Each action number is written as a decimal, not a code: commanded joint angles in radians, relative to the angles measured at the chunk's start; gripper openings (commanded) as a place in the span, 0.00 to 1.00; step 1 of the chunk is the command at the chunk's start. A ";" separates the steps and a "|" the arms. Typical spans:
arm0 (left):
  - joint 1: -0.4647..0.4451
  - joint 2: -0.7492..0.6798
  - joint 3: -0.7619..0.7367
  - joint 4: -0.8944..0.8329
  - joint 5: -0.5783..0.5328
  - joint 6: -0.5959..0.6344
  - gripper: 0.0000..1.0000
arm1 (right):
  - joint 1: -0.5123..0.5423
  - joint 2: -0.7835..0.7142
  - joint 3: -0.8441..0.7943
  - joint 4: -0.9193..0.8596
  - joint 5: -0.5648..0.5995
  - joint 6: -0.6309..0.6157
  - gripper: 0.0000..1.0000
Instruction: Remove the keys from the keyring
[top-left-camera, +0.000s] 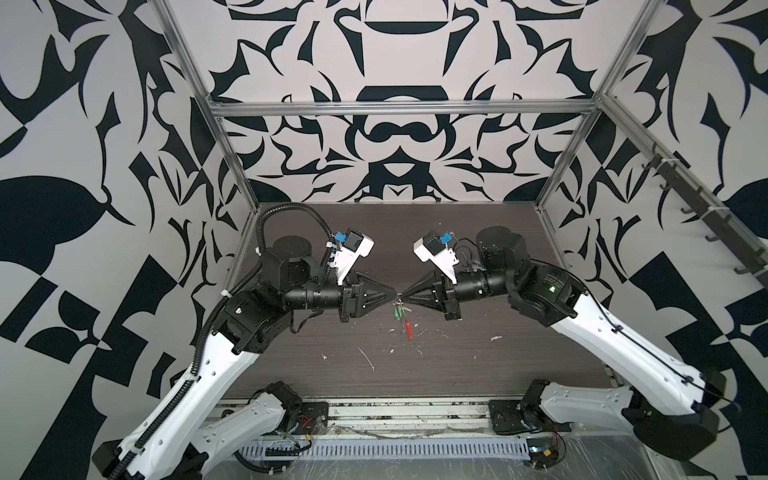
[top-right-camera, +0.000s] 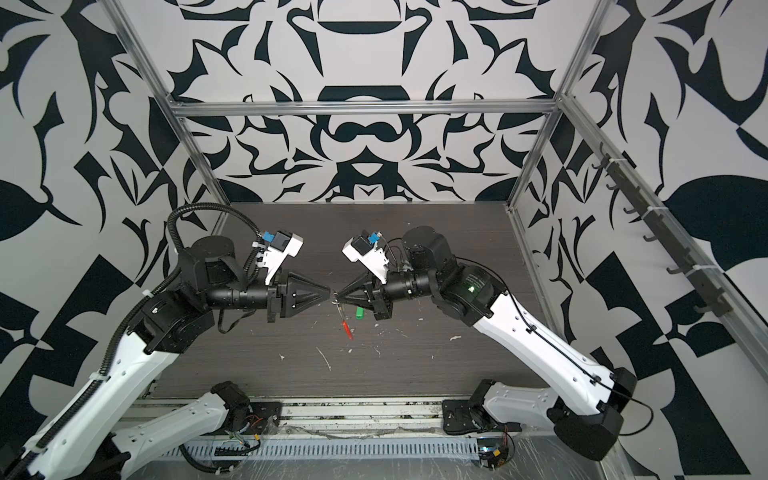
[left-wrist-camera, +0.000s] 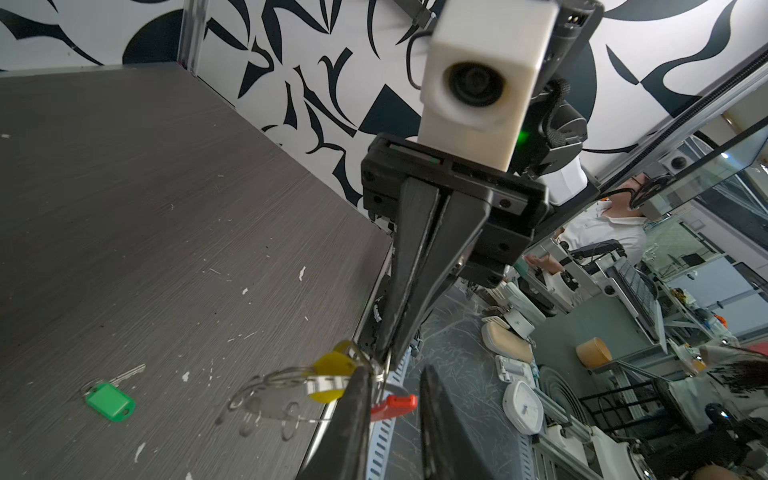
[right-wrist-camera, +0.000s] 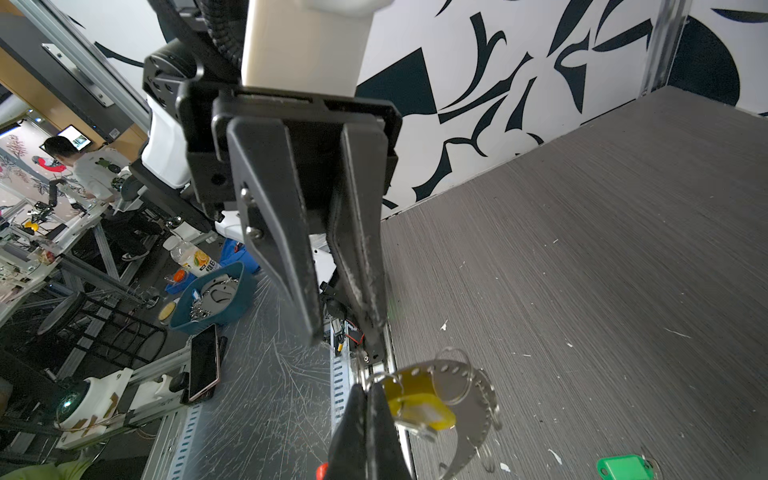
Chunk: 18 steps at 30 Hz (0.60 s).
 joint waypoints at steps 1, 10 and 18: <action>0.001 0.008 0.033 -0.051 0.054 0.018 0.23 | -0.004 -0.012 0.048 0.026 -0.015 -0.015 0.00; -0.001 0.024 0.027 -0.052 0.058 0.018 0.16 | -0.004 -0.010 0.049 0.054 -0.011 0.000 0.00; -0.002 0.039 0.027 -0.048 0.052 0.019 0.16 | -0.004 0.001 0.054 0.074 -0.013 0.020 0.00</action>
